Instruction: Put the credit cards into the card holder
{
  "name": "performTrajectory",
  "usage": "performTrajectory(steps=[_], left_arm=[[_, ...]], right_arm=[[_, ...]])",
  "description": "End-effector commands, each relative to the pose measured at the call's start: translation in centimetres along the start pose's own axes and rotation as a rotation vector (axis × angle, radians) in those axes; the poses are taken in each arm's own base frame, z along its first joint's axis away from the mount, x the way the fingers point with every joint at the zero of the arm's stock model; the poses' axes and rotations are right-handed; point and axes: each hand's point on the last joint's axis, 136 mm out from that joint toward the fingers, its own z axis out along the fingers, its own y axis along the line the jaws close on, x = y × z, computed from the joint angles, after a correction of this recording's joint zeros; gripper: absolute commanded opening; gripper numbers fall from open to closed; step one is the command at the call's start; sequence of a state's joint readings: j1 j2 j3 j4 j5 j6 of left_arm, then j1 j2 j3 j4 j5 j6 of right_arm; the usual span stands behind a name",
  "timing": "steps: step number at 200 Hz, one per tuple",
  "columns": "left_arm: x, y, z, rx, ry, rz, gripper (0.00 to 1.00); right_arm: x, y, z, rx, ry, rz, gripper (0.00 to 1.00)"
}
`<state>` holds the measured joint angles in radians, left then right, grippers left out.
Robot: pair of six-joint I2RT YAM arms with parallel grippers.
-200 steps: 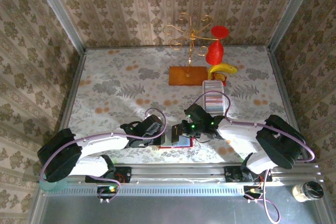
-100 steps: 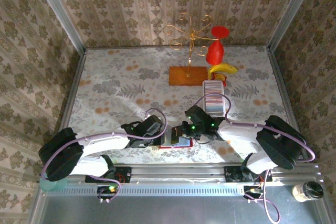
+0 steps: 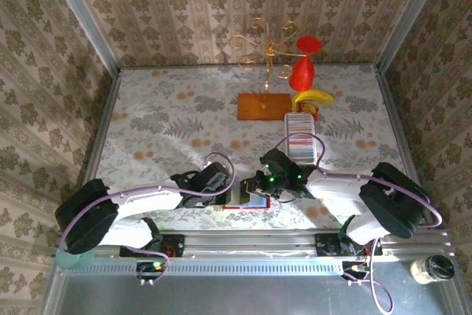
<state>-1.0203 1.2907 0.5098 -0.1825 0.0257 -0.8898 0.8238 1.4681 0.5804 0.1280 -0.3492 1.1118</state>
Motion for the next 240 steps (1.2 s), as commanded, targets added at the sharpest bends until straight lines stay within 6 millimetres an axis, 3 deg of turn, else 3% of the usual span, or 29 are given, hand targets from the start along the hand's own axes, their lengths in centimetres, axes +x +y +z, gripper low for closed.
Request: performTrajectory(steps=[1, 52, 100, 143, 196, 240], left_arm=[[0.8, 1.0, 0.5, -0.038, 0.019, 0.013, 0.19], [1.0, 0.9, 0.6, -0.040, 0.024, 0.018, 0.18], [1.1, 0.8, 0.6, -0.039, 0.025, 0.018, 0.18], [1.2, 0.8, 0.6, -0.040, 0.027, 0.019, 0.17], [1.3, 0.9, 0.7, -0.042, 0.031, 0.019, 0.16], [1.4, 0.8, 0.7, -0.038, 0.031, 0.019, 0.16]], right_arm=[[0.8, 0.4, 0.1, -0.034, 0.030, 0.022, 0.00], [0.4, -0.2, 0.3, -0.008, 0.009, 0.017, 0.00], [0.2, -1.9, -0.7, 0.128, -0.031, -0.059, 0.20], [0.4, -2.0, -0.2, 0.145, -0.019, -0.069, 0.19], [0.7, -0.5, 0.6, 0.145, 0.017, -0.112, 0.17], [0.5, -1.3, 0.3, 0.222, 0.017, -0.138, 0.26]])
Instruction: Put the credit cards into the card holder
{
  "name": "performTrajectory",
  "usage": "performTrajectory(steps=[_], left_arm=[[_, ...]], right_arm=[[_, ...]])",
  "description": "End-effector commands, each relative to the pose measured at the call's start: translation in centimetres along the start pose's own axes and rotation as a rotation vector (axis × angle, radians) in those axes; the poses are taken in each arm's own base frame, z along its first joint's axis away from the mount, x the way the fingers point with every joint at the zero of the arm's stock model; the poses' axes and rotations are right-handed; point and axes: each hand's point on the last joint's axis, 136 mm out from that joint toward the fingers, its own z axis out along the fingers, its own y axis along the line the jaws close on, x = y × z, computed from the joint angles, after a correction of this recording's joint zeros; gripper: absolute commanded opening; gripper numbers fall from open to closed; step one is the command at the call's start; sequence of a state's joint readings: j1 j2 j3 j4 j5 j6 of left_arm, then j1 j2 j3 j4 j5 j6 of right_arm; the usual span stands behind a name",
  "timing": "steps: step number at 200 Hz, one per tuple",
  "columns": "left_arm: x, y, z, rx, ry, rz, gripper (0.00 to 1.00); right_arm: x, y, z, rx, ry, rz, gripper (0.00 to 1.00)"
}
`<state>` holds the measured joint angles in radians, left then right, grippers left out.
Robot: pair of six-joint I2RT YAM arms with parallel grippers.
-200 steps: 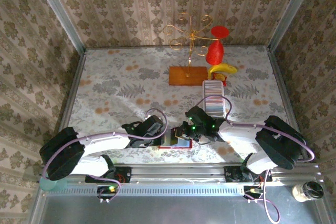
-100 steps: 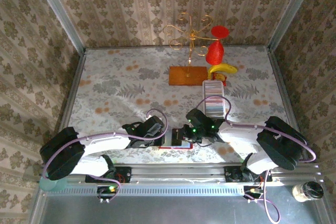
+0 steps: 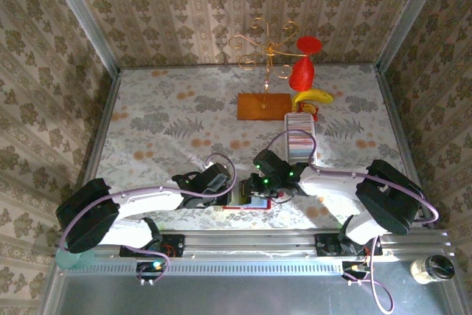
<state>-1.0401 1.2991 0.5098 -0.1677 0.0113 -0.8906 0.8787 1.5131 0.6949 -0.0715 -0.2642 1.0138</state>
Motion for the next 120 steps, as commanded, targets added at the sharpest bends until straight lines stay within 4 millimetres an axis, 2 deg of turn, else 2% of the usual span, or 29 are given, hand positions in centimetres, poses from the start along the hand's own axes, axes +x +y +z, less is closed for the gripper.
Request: performTrajectory(steps=[1, 15, 34, 77, 120], left_arm=[[1.3, 1.1, 0.6, -0.039, 0.039, 0.004, 0.16], [1.3, 1.1, 0.6, -0.040, 0.039, 0.004, 0.16], [1.4, 1.1, 0.6, -0.038, 0.039, 0.003, 0.16], [1.3, 1.0, 0.5, -0.035, 0.037, 0.004, 0.16], [1.3, 1.0, 0.5, -0.031, 0.033, 0.002, 0.15]], right_arm=[[0.0, -1.0, -0.1, 0.081, -0.003, -0.038, 0.26], [-0.1, -1.5, -0.4, 0.116, -0.014, -0.041, 0.34], [0.1, -1.6, -0.4, 0.121, -0.008, -0.042, 0.34], [0.6, -1.0, 0.9, 0.111, 0.033, -0.051, 0.25], [0.3, 0.6, 1.1, 0.094, 0.027, -0.075, 0.25]])
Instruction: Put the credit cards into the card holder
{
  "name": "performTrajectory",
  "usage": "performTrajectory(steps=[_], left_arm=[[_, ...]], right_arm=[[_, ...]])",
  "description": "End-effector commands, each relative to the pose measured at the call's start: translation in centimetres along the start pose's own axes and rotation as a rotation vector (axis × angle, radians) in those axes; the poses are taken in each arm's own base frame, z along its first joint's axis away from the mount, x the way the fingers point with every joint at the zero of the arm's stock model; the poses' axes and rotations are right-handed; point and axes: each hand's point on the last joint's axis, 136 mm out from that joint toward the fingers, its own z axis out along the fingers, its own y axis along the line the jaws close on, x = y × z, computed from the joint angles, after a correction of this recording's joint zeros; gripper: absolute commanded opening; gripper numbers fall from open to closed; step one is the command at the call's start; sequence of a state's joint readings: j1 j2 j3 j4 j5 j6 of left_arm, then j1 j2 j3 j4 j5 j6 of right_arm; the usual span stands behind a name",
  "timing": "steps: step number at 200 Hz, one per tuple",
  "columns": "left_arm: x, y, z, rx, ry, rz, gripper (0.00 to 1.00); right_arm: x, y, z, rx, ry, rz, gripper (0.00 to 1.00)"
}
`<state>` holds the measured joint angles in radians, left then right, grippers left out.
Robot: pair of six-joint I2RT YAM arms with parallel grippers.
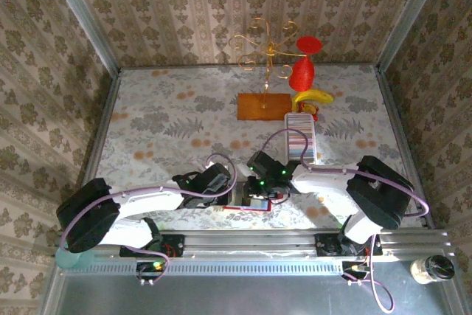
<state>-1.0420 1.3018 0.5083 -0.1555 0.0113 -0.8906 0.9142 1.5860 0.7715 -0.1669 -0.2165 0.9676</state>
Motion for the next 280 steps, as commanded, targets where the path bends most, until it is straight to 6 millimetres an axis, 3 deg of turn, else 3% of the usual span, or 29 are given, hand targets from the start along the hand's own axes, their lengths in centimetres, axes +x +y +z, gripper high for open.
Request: performTrajectory(steps=[1, 31, 62, 108, 173, 223, 280], left_arm=[[1.4, 1.2, 0.4, -0.037, 0.038, 0.000, 0.15], [1.4, 1.1, 0.4, -0.034, 0.035, 0.001, 0.16], [1.4, 1.2, 0.3, -0.032, 0.031, -0.003, 0.15], [1.5, 1.0, 0.3, -0.015, 0.028, -0.011, 0.15], [1.7, 0.5, 0.3, 0.019, 0.024, -0.023, 0.15], [2.0, 1.1, 0.4, 0.006, 0.021, -0.037, 0.15], [2.1, 1.2, 0.3, 0.000, 0.023, -0.034, 0.16]], right_arm=[[-0.2, 1.0, -0.1, -0.002, -0.002, -0.022, 0.25], [-0.2, 0.8, -0.4, 0.027, 0.005, -0.044, 0.28], [-0.2, 0.1, -0.7, 0.054, -0.009, -0.037, 0.26], [-0.1, 1.2, 0.5, 0.028, 0.018, -0.039, 0.20], [-0.7, 3.0, 1.1, 0.006, 0.017, -0.060, 0.21], [-0.6, 1.6, 0.0, 0.056, -0.012, -0.063, 0.26], [0.0, 0.5, 0.7, 0.102, 0.014, -0.060, 0.21]])
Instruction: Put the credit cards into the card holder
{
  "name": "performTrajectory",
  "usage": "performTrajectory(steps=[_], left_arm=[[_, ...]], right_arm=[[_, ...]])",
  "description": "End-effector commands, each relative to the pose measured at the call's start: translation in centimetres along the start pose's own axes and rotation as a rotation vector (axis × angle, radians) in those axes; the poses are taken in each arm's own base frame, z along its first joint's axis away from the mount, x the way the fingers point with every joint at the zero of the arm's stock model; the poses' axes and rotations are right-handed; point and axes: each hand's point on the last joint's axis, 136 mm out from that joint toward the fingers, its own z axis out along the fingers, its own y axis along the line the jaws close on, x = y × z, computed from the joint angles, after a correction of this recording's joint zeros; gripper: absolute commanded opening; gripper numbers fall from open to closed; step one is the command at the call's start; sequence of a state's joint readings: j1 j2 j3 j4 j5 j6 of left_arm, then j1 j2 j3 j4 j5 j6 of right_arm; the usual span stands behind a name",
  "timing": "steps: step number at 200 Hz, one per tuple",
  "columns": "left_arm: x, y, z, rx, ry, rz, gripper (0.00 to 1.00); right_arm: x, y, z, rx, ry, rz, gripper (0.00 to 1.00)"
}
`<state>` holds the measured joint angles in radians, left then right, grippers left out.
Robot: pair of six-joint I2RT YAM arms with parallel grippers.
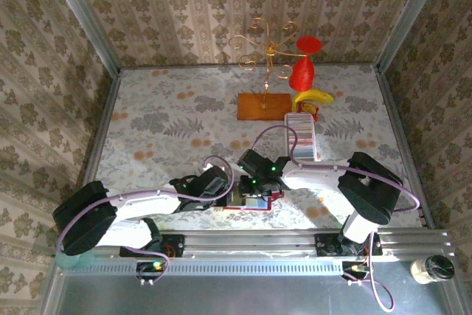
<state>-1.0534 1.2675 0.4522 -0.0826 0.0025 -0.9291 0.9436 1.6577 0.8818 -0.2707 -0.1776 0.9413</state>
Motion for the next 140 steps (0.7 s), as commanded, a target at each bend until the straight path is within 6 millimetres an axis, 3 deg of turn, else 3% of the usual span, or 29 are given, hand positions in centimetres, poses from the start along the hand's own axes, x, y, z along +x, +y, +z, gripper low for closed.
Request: performTrajectory(steps=[1, 30, 54, 92, 140], left_arm=[[1.8, 1.3, 0.2, -0.039, 0.058, -0.006, 0.16], [1.5, 1.3, -0.3, -0.032, 0.036, 0.000, 0.19], [1.3, 1.3, -0.8, -0.026, 0.021, -0.002, 0.23], [1.6, 1.4, -0.6, -0.016, 0.023, -0.014, 0.22], [1.9, 1.0, 0.1, 0.012, 0.041, -0.019, 0.16]], right_arm=[[0.2, -0.3, 0.1, 0.032, -0.005, -0.021, 0.21], [0.2, -1.0, 0.3, 0.058, -0.007, -0.021, 0.15], [0.3, -1.5, 0.3, 0.083, -0.007, -0.026, 0.22], [0.4, -1.5, 0.1, 0.079, -0.010, -0.022, 0.22], [0.5, -0.7, 0.1, 0.055, -0.007, -0.033, 0.10]])
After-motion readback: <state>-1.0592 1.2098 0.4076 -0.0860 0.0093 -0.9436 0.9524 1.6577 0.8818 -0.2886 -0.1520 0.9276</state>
